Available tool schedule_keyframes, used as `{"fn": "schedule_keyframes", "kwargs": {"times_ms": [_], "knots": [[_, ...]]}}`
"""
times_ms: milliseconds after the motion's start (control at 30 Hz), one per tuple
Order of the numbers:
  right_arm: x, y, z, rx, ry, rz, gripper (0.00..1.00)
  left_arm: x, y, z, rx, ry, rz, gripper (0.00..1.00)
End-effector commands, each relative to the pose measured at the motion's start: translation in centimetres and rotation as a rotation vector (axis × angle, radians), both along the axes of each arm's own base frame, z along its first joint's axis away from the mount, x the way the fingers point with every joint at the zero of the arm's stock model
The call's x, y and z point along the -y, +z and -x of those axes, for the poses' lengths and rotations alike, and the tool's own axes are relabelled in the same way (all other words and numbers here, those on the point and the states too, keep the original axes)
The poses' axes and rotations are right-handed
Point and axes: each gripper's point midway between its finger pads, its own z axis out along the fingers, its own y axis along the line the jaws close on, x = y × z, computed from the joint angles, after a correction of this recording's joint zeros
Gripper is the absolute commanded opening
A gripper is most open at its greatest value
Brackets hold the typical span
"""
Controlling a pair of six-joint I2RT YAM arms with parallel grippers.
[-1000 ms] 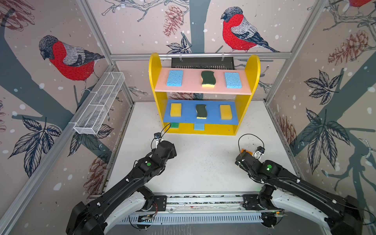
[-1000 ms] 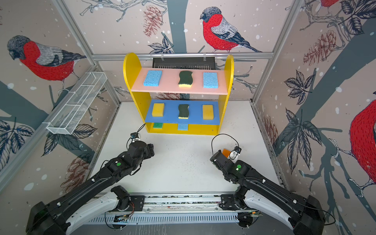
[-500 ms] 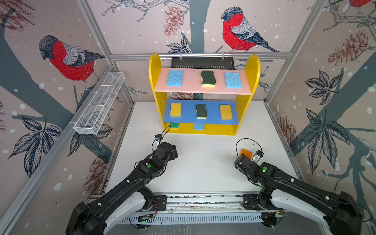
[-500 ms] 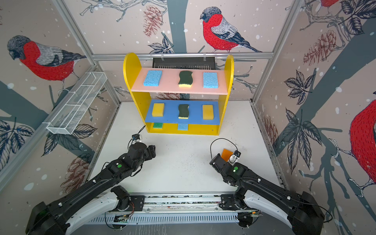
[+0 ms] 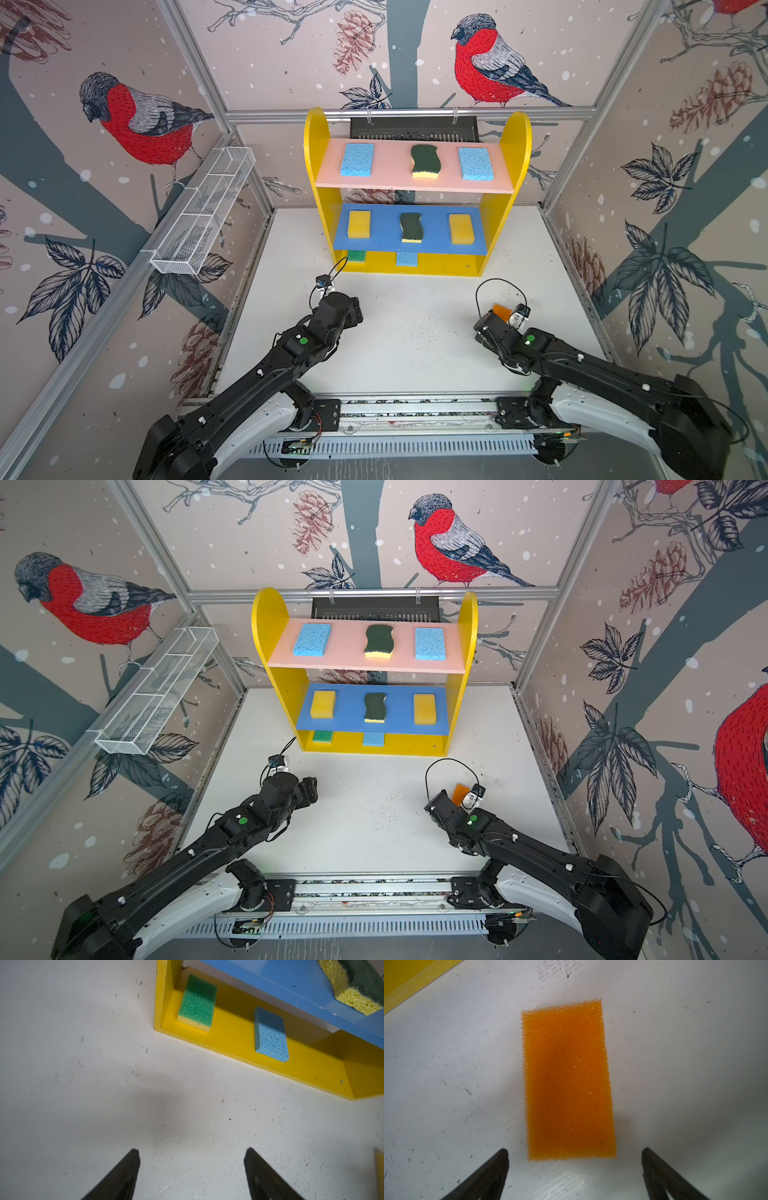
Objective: Arrange cleaning sponges on a shelf
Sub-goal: Pick up the cleaning sponge at the middle-right of the table.
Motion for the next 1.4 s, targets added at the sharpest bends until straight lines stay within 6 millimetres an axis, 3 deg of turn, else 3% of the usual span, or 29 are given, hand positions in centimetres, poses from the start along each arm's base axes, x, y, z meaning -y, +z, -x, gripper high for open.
{"fn": "schedule_keyframes", "kwargs": {"times_ms": [0,500,800,1200,1367], "knots": [[-0.1,0.0,-0.4,0.014,0.015,0.006,1.0,0.1,0.6,-0.5,0.03,0.015,0.021,0.8],[-0.1,-1.5,-0.5,-0.045,0.05,0.057,0.95,0.0,0.6,-0.5,0.033,0.034,0.032,0.8],[0.1,-1.8,-0.8,-0.078,0.061,0.118,0.85,0.1,0.0,-0.3,0.022,0.037,0.051,0.8],[0.4,-2.0,-1.2,-0.077,0.074,0.139,0.83,0.1,-0.4,-0.2,0.013,0.039,0.059,0.8],[0.3,-2.2,-1.3,-0.085,0.085,0.147,0.76,0.1,-0.5,-0.1,0.009,0.041,0.063,0.8]]}}
